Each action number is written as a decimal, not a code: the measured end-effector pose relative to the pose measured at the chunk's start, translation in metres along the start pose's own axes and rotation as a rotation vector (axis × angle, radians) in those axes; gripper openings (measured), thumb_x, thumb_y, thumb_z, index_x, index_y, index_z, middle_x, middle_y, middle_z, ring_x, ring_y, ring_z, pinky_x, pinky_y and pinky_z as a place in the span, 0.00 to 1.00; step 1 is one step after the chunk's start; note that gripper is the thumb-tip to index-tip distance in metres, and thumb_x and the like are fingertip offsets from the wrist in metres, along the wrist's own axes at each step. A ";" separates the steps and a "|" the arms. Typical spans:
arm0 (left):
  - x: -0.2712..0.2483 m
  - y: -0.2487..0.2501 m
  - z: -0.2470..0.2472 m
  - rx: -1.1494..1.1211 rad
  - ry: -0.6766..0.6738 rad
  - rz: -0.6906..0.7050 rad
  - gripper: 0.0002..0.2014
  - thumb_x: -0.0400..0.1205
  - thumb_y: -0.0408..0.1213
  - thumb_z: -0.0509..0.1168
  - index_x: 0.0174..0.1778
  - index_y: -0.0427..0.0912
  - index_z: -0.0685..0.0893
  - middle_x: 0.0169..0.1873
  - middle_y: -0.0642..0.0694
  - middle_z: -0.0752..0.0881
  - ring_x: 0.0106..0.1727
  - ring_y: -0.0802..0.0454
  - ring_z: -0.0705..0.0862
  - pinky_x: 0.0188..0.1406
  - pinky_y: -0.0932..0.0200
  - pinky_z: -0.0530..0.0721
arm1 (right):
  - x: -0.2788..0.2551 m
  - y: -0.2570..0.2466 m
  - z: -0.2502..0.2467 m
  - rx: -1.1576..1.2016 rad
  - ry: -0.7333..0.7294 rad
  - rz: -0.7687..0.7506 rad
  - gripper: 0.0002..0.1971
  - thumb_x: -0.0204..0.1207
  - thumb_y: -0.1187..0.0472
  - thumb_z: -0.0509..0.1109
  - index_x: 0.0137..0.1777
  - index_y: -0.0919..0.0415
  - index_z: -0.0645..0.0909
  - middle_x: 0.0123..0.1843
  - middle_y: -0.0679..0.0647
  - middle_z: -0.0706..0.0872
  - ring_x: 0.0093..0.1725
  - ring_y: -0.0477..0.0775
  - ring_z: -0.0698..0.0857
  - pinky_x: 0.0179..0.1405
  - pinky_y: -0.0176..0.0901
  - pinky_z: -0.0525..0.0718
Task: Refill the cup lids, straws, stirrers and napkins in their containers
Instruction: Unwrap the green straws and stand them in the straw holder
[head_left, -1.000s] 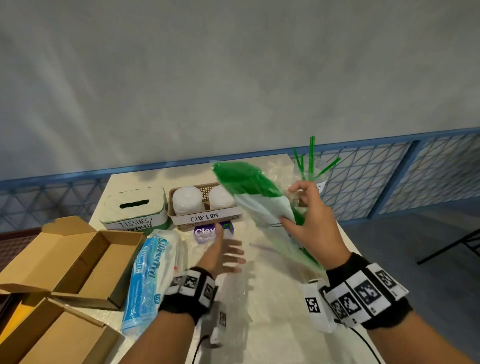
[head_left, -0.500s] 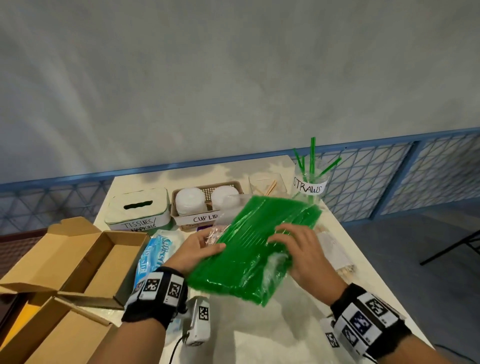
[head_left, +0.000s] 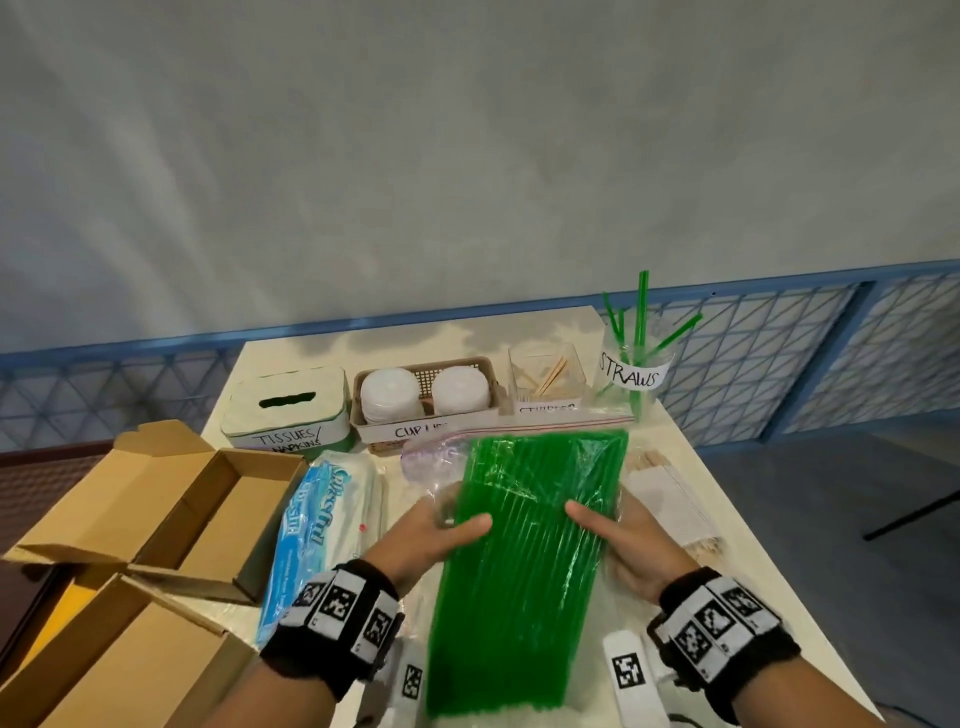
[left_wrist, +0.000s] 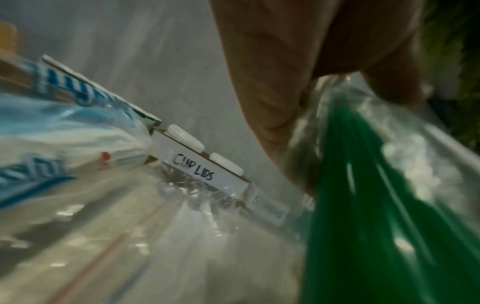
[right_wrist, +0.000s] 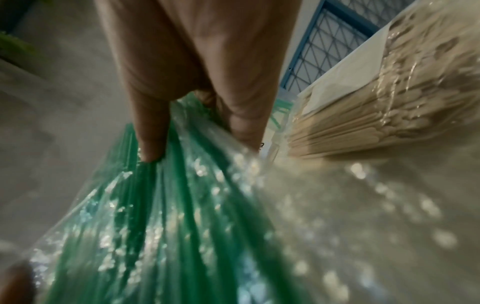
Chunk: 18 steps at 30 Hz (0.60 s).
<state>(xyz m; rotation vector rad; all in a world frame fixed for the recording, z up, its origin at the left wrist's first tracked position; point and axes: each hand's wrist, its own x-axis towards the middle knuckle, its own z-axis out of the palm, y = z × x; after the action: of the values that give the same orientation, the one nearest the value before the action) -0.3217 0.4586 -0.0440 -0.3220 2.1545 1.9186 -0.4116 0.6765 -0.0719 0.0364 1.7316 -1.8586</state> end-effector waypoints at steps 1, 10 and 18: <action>0.001 0.008 0.002 -0.040 0.052 0.026 0.33 0.77 0.45 0.68 0.78 0.49 0.64 0.73 0.48 0.73 0.68 0.52 0.76 0.68 0.53 0.74 | -0.003 -0.002 0.002 0.008 -0.031 -0.024 0.61 0.46 0.47 0.87 0.80 0.53 0.58 0.79 0.59 0.67 0.78 0.57 0.68 0.78 0.61 0.63; 0.003 0.058 -0.004 0.055 0.053 0.157 0.15 0.80 0.33 0.64 0.53 0.61 0.75 0.44 0.67 0.84 0.45 0.75 0.84 0.47 0.76 0.81 | -0.022 -0.109 -0.017 -0.693 0.254 -0.868 0.28 0.71 0.37 0.66 0.69 0.45 0.71 0.71 0.43 0.74 0.70 0.42 0.72 0.70 0.41 0.67; 0.014 0.080 -0.014 0.193 0.007 0.232 0.11 0.80 0.35 0.65 0.57 0.44 0.84 0.53 0.52 0.88 0.54 0.61 0.87 0.56 0.70 0.81 | -0.034 -0.130 0.012 -1.070 -0.219 -0.720 0.05 0.77 0.58 0.69 0.49 0.55 0.85 0.40 0.46 0.87 0.37 0.37 0.82 0.39 0.28 0.80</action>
<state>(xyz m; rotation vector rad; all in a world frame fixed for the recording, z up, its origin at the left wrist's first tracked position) -0.3606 0.4536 0.0279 -0.0450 2.4508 1.8012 -0.4356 0.6762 0.0610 -1.2775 2.5181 -0.9933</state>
